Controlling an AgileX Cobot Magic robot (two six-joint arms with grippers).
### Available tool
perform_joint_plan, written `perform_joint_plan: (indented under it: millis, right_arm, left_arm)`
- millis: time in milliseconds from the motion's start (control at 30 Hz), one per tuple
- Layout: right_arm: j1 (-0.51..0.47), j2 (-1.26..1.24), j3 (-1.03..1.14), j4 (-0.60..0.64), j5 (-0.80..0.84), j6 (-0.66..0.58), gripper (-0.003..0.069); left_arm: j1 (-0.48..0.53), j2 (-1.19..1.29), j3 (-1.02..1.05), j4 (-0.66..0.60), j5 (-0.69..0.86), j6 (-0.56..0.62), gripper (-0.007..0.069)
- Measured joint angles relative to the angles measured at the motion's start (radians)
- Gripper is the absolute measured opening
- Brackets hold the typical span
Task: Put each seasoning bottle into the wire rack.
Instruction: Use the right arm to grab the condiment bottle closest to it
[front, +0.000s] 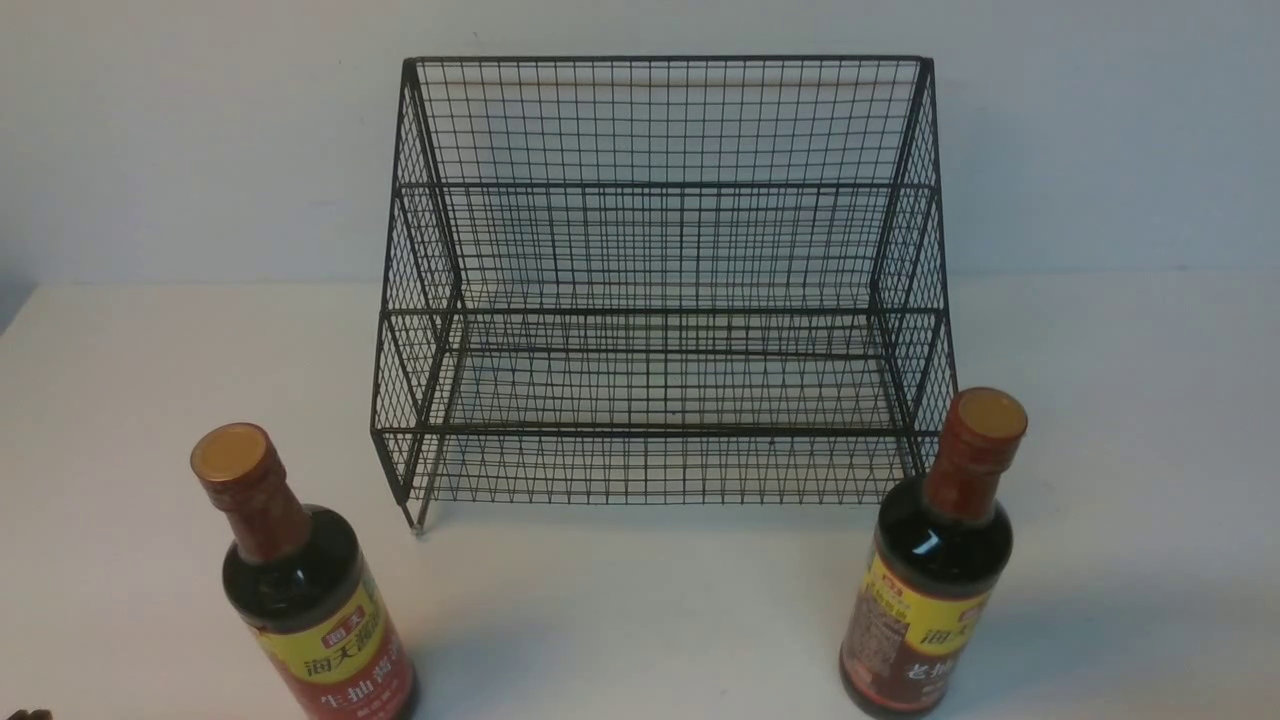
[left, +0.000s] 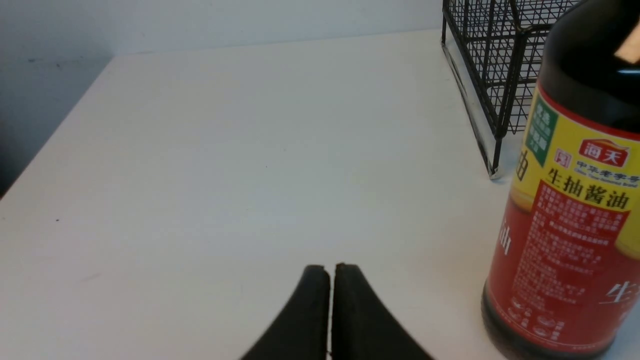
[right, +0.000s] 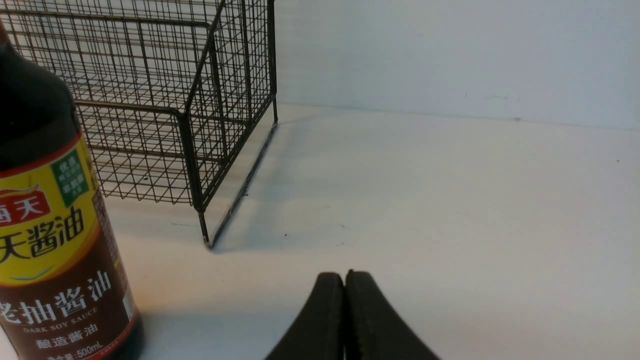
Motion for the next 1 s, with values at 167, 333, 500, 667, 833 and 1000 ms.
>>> perform_joint_plan:
  millis: [167,333,500,667,833,1000]
  right_arm:
    - [0.0,0.0,0.0,0.0,0.0,-0.001,-0.0015]
    - [0.0,0.0,0.0,0.048,-0.007,0.002,-0.0015]
    - [0.0,0.0,0.002,0.338,-0.044,0.045,-0.0015]
    - [0.0,0.0,0.002,0.744,-0.073,0.055,-0.0015]
    - [0.0,0.0,0.002,0.929,-0.083,0.03,-0.0015]
    - [0.0,0.0,-0.029,0.961,-0.047,-0.068,-0.0015]
  left_arm:
    - [0.0,0.0,0.0,0.0,0.0,0.0,-0.0005]
    - [0.0,0.0,0.0,0.0,0.0,0.0,-0.0005]
    - [0.0,0.0,0.0,0.0,0.0,0.0,-0.0005]
    - [0.0,0.0,0.0,0.0,0.0,0.0,-0.0005]
    - [0.0,0.0,0.0,0.0,0.0,0.0,-0.0005]
    - [0.0,0.0,0.0,0.0,0.0,0.0,-0.0005]
